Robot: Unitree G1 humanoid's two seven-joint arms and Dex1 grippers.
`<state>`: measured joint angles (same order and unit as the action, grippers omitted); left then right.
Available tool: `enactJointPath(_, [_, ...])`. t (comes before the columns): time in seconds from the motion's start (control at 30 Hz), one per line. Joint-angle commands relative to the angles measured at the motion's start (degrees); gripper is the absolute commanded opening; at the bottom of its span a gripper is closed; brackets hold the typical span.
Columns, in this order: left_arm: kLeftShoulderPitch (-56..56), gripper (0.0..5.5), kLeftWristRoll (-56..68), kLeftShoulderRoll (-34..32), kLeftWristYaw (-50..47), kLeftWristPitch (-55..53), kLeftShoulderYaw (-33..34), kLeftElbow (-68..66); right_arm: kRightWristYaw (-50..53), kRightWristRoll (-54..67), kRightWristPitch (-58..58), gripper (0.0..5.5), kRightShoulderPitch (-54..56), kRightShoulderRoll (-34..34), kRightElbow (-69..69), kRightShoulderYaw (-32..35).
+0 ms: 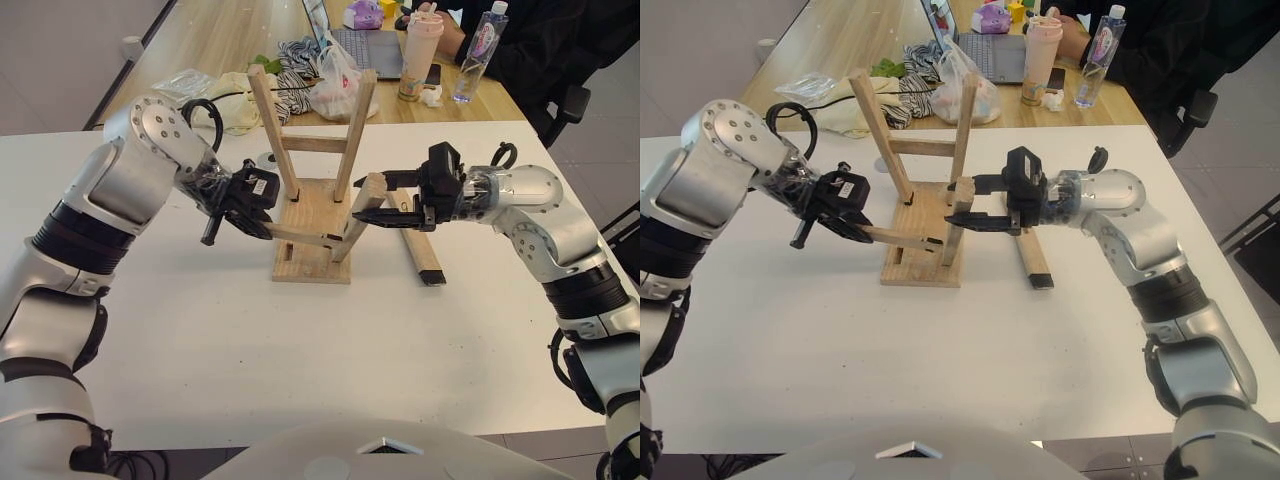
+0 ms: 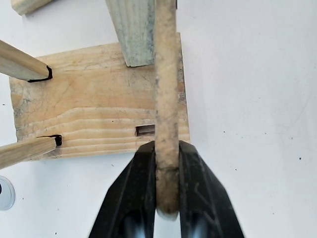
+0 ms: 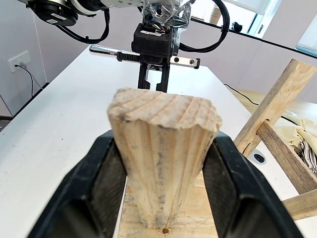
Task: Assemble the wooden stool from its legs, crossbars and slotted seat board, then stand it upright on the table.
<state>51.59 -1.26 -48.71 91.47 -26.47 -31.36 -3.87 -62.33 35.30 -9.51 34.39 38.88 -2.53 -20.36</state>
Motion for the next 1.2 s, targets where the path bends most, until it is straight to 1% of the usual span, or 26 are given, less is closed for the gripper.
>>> enactJointPath(0.03, [1.9,0.37,-2.0,1.5,-2.2,0.6,0.9,-2.1,-0.9,-14.2,-5.1,2.05,-6.3,1.1,-4.2,-10.0])
enactJointPath(0.4, [2.4,0.37,-5.0,0.9,-2.9,3.8,1.7,-6.5,-0.8,-14.7,-4.5,2.05,-6.4,0.8,-4.9,-10.4])
enactJointPath(0.67, [3.7,0.37,-3.3,4.6,-3.5,2.6,3.3,-6.9,-0.9,-14.8,-4.4,2.05,-6.3,0.8,-4.8,-10.5])
enactJointPath(0.93, [3.5,0.37,-1.4,6.1,-2.1,0.2,4.6,-4.1,-0.9,-14.9,-4.6,2.05,-6.1,0.7,-5.0,-10.6])
enactJointPath(1.2, [2.3,0.37,-0.4,4.7,-0.2,-2.2,4.7,1.1,-0.9,-14.9,-4.6,2.05,-6.0,0.7,-5.4,-10.6])
